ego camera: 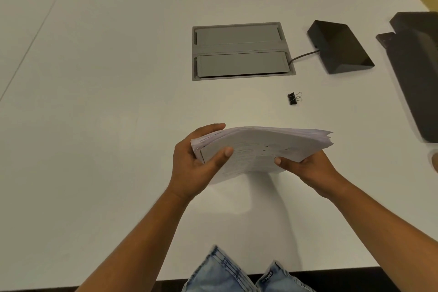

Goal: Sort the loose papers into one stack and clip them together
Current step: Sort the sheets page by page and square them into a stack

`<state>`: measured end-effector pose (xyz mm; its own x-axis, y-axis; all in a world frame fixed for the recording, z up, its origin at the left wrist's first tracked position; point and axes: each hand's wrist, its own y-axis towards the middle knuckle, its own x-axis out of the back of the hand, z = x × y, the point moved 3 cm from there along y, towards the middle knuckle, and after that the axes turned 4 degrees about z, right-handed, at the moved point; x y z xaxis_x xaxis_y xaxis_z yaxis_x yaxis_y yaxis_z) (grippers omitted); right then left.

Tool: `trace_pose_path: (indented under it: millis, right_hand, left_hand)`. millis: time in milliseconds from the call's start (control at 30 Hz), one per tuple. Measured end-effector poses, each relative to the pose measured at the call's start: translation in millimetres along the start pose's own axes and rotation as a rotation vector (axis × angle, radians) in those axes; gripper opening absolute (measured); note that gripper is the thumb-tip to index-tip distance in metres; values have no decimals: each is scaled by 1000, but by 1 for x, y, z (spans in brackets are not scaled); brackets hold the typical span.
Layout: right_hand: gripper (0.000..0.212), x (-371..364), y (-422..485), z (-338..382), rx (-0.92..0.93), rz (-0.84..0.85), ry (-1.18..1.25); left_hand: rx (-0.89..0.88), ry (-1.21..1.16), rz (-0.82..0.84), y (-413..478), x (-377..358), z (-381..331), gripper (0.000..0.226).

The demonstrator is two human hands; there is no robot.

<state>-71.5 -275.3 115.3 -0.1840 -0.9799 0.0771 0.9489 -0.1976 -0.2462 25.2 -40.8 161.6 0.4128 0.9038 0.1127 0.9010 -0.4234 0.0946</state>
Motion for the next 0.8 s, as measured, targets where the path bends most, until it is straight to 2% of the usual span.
trace_pose_path:
  millis: [67,233,333,467,600,800]
  right_hand:
    - [48,-1,3,-5,-12,0,-15]
    - [50,-2,11,-21,-32,-17,-106]
    - [47,-4,15,-24,-17,-36,-111]
    - [44,-6,20,-13,49,-102,-102]
    - [46,-5,28,-12,78,-110,-125]
    - [47,-9,40,-36,49,-20,-221]
  left_hand:
    - [54,1,15,1,-2,10,33]
    - [125,5,45,6,-8,33,55]
    - [161,-8,21,8,-11,40,56]
    - [101,-5,-6,9,-13,34,64]
    - [93,-27,-52,16,-14,46,46]
    - [265,-48,-14,20,-19,89,40]
